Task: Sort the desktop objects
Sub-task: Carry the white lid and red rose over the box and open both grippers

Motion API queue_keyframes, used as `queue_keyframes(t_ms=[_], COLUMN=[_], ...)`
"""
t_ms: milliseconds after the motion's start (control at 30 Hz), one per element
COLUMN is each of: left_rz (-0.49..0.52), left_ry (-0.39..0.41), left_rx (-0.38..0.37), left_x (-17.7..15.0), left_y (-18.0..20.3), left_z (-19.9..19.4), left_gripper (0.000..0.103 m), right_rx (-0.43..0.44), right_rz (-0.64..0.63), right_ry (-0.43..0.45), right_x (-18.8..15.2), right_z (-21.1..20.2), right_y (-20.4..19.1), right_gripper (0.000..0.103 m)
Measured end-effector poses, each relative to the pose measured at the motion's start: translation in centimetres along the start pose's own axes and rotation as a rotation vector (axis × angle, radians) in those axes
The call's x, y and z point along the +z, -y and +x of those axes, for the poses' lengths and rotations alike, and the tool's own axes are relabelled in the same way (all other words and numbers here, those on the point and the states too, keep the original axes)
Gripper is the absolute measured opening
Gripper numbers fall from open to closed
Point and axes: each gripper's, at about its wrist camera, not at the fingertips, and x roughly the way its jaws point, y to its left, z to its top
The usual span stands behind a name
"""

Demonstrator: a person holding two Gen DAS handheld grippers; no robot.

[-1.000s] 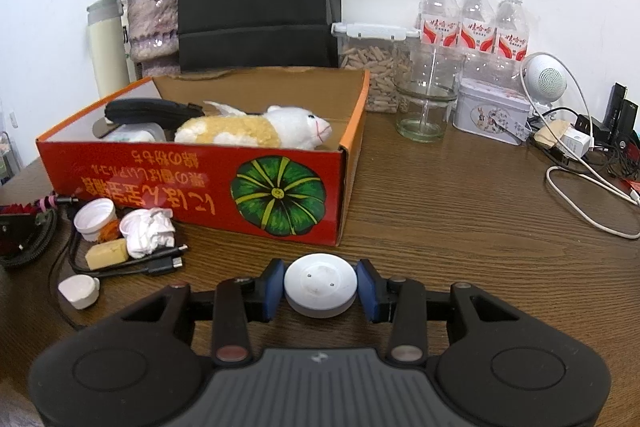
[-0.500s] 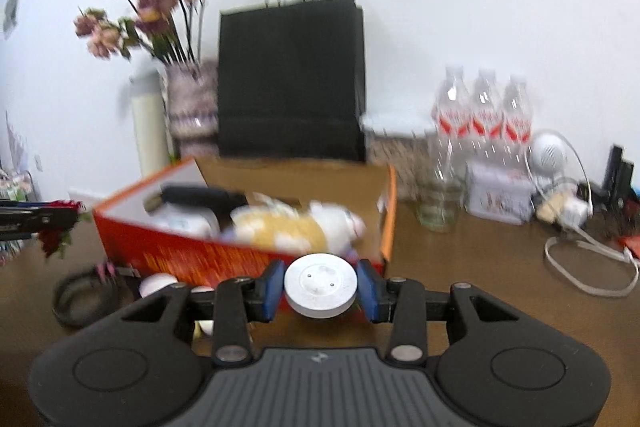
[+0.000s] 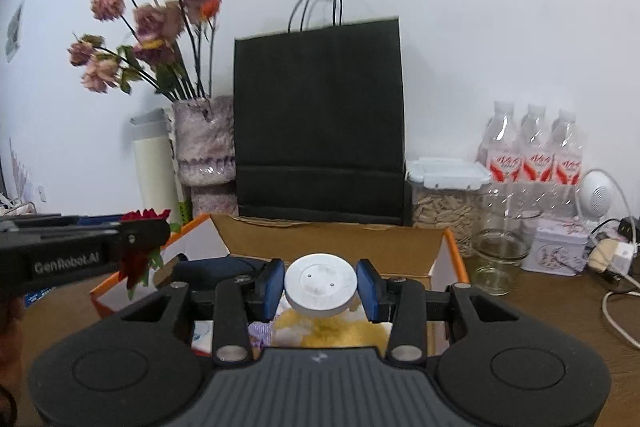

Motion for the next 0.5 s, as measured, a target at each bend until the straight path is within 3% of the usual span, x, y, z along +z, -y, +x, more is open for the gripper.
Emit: queue_keyframes(t_ms=[200, 500], left_rz=[-0.055, -0.01], left_ry=[-0.06, -0.092], left_rx=[0.056, 0.06], left_x=[-0.6, -2.2], left_y=[-2.4, -2.2], left_z=[2.1, 2.7], left_gripper=[0.029, 0.03], right_rx=[-0.035, -0.067], right_rz=[0.006, -0.03], right_ry=[-0.051, -0.088], right_x=[-0.7, -2.6], right_z=[3.2, 3.9], right_y=[0.2, 0.6], right_gripper=[0.038, 0.038])
